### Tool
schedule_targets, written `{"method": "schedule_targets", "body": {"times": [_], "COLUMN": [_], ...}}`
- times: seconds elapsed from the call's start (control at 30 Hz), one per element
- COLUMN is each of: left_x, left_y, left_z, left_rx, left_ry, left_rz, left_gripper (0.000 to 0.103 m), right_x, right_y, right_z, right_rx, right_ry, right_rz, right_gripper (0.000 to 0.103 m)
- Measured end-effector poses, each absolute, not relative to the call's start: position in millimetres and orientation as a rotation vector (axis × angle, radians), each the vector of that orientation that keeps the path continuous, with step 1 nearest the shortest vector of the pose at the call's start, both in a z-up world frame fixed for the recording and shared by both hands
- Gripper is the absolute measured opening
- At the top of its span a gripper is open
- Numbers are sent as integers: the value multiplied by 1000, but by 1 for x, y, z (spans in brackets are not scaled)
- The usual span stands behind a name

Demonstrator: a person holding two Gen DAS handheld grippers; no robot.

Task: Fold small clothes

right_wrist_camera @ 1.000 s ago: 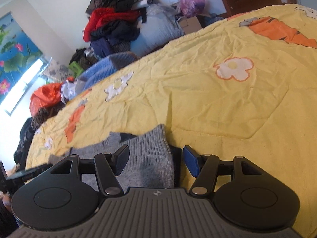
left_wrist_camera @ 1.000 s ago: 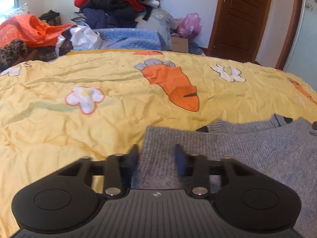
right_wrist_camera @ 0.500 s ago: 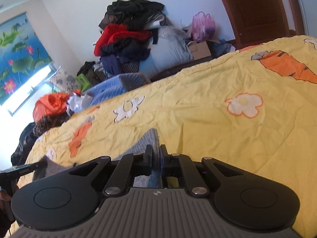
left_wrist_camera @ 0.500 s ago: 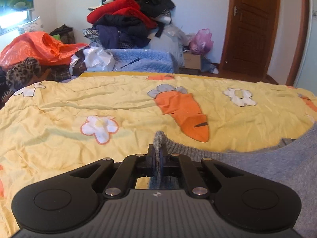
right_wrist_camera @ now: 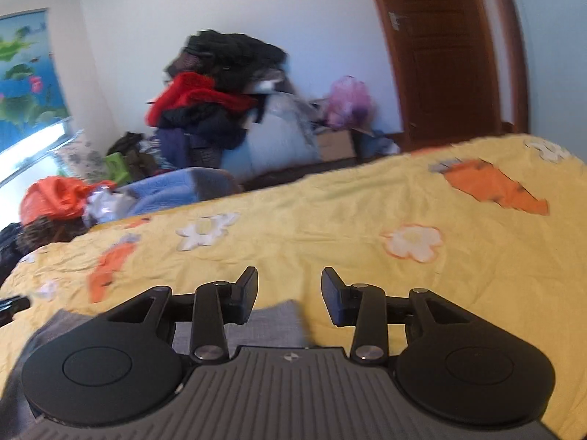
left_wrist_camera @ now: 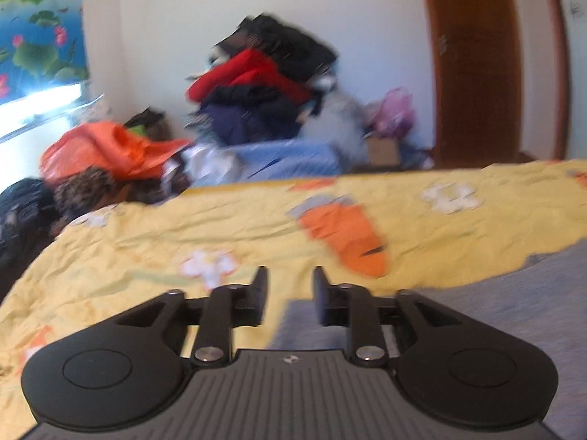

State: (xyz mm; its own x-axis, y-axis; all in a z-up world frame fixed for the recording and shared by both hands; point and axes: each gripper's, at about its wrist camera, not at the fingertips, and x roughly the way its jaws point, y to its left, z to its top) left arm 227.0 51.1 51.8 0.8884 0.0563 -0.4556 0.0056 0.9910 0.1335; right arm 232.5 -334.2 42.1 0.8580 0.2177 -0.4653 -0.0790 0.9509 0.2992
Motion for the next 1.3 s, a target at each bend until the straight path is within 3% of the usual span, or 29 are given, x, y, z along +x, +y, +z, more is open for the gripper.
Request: {"method": "schedule_targets", "body": {"times": [0.07, 0.2, 0.27, 0.47, 0.6, 0.73, 0.9, 0.97, 1.07, 1.17, 1.3], "left_x": [229, 248, 250, 258, 225, 171, 151, 158, 174, 154, 80], "left_y": [26, -2, 9, 37, 14, -2, -16, 4, 23, 21, 54], "left_z": [45, 6, -7, -8, 6, 20, -3, -5, -6, 12, 38], "left_rx": [146, 208, 206, 69, 221, 147, 225, 146, 74, 91, -121], "left_ry": [502, 623, 621, 670, 605, 585, 606, 624, 674, 666, 575], "left_rz": [-6, -1, -10, -3, 123, -10, -56, -76, -75, -31, -112], "left_gripper": [71, 71, 72, 85, 83, 83, 85, 86, 98, 96, 97], "right_x": [233, 242, 246, 249, 229, 179, 157, 153, 155, 150, 101], "right_y": [-307, -253, -247, -267, -255, -250, -221, -234, -239, -240, -283], "right_z": [42, 9, -16, -19, -9, 12, -8, -14, -13, 0, 29], "right_rx": [200, 17, -53, 57, -7, 76, -110, -79, -66, -23, 288], "right_ry": [536, 625, 651, 639, 627, 597, 643, 620, 630, 663, 633], "right_rz": [211, 228, 184, 165, 102, 192, 185, 207, 224, 201, 245], "right_gripper": [45, 47, 56, 57, 58, 68, 68, 69, 69, 70, 78]}}
